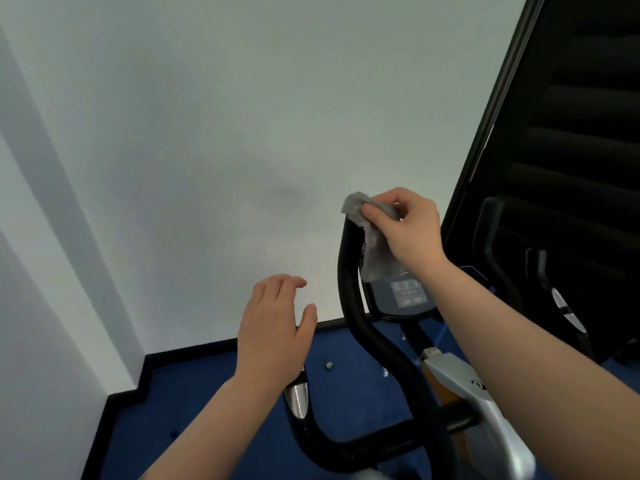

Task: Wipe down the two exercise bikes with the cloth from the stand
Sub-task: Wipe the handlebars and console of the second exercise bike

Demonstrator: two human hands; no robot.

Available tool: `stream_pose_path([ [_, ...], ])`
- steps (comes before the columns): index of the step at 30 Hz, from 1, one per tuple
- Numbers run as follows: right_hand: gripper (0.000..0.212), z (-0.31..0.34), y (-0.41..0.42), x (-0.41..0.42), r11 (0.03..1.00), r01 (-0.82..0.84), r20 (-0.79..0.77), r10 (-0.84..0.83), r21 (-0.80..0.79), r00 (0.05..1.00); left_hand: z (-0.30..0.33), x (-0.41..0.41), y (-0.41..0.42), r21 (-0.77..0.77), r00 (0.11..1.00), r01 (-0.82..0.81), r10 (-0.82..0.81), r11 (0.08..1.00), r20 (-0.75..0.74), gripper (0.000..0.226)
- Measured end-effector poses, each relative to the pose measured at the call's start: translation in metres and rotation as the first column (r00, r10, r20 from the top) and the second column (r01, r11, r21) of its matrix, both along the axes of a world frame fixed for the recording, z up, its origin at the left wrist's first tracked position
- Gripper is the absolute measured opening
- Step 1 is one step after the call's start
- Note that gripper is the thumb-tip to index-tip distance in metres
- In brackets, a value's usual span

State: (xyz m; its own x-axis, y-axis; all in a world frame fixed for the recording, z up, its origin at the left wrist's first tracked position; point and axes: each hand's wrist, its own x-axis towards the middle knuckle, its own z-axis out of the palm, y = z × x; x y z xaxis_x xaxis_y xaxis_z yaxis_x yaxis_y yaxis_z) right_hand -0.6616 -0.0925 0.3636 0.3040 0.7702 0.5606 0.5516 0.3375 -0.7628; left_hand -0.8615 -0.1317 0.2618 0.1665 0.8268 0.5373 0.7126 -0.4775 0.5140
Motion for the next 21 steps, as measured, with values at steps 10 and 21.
stream_pose_path([
  [10,0.008,-0.026,-0.012,0.007,0.996,-0.082,-0.327,0.086,0.027,0.941,0.0,-0.002,0.001,0.02,0.999,0.009,-0.009,1.0,-0.035,0.03],
  [21,0.012,-0.071,-0.019,-0.006,0.987,-0.042,-0.286,-0.005,-0.158,0.958,-0.002,0.011,0.002,-0.011,0.997,-0.041,0.042,0.999,0.06,0.029],
])
